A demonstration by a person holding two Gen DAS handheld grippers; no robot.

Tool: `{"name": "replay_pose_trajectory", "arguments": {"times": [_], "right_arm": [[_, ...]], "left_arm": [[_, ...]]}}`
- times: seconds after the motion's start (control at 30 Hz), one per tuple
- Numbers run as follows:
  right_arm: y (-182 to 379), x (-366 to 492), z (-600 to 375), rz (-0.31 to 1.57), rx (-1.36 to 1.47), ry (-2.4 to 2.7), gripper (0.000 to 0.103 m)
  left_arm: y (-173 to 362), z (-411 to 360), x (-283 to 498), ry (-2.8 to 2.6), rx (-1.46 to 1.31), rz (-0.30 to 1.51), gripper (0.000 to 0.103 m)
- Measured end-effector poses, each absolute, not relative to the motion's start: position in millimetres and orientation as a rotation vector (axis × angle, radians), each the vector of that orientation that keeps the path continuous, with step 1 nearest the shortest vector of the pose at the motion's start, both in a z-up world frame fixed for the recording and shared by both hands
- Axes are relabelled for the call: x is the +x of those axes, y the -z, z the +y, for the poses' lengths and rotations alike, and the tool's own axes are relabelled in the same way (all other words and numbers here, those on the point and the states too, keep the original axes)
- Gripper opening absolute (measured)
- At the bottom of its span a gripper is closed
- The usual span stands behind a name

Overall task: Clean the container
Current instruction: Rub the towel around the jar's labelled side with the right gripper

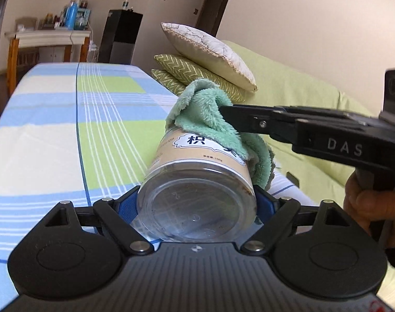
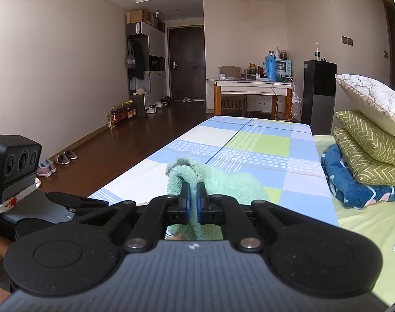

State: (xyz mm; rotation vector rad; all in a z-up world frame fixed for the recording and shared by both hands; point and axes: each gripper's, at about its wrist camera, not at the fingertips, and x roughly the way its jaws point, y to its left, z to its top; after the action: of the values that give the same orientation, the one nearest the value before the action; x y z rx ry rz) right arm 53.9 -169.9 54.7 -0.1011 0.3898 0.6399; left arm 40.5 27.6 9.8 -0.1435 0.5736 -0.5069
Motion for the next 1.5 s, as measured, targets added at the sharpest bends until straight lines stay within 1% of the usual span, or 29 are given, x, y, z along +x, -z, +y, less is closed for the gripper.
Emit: {"name": "replay_pose_trajectory", "arguments": {"times": [0.13, 0.3, 0.63, 0.83, 1.03, 1.17, 1.3, 1.43, 1.5], "right_arm": [[-57.2, 44.8, -162.9, 0.396, -0.115, -0.689, 0.004], [-59.5, 20.8, -143.8, 0.380, -0.199, -0.777, 0.004], [-59.4, 54.5, -162.0, 0.388, -0.129, -0.657, 0.003], [-55.9, 52.8, -164.3, 0.379, -0.114, -0.651, 0.004], [-54.1, 53.1, -170.0, 0.376, -0.101, -0.647, 0.003], [-53.7, 52.6, -172.3, 0.375, -0.094, -0.642, 0.004], [-53.5, 51.8, -174.1, 0.378, -0.090, -0.638, 0.003], [-54.1, 52.9, -172.9, 0.389, -0.091, -0.620, 0.004], [-54.4, 49.5, -170.6, 0.391, -0.094, -0.630, 0.004]], "left_arm": [[-14.4, 14.0, 33.1, 0.463, 0.005, 0.544, 0.087], [-16.9, -5.4, 33.8, 0.421, 0.153, 0.513, 0.087], [-17.1, -35.1, 38.2, 0.391, 0.286, 0.470, 0.087], [-19.8, -33.4, 43.1, 0.403, 0.245, 0.490, 0.087], [-18.4, 5.9, 49.7, 0.480, -0.081, 0.549, 0.088], [-15.2, 22.4, 52.8, 0.511, -0.204, 0.572, 0.088], [-15.0, 21.7, 39.1, 0.497, -0.120, 0.554, 0.087], [-17.8, -1.0, 22.9, 0.422, 0.124, 0.501, 0.087], [-18.0, -9.9, 20.1, 0.403, 0.196, 0.485, 0.087]]}}
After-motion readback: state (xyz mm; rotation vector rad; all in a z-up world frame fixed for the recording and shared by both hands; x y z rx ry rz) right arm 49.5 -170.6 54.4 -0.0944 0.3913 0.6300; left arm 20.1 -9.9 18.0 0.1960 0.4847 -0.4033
